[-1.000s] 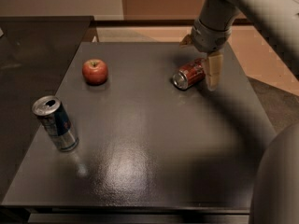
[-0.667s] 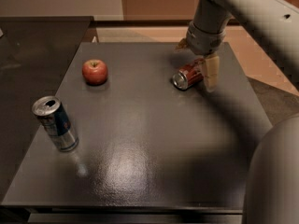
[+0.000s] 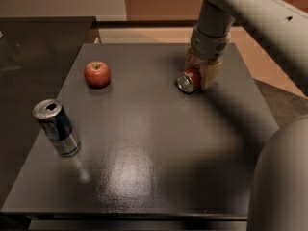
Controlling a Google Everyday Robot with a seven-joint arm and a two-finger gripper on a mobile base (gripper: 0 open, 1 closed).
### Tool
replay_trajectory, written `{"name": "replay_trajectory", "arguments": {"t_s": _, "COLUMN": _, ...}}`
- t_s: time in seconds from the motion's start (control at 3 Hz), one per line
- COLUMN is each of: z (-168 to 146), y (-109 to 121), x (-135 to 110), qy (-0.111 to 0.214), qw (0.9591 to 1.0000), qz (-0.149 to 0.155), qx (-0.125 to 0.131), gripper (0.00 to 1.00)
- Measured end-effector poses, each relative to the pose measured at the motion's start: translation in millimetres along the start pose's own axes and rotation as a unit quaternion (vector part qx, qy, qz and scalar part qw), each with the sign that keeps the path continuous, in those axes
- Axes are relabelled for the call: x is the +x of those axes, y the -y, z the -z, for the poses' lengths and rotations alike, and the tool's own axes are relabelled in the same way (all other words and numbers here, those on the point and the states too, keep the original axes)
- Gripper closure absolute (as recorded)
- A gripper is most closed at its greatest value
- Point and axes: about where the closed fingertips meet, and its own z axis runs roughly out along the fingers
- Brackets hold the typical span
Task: Pick coke can
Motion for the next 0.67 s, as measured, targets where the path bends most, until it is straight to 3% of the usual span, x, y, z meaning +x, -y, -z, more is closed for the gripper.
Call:
{"name": "replay_trajectory", "arguments": {"t_s": 0.33, "z": 2, "y": -3, "x": 0, "qy": 0.004, "qw": 1.0000, "qz": 0.002, "qx": 0.000, "gripper": 0.64}}
{"name": "replay_trajectory", "arguments": {"t_s": 0.67, "z": 14, "y": -2, "x": 0, "qy": 0.021, "qw": 0.9996, "qz": -0.010, "qx": 0.018, "gripper": 0.88}}
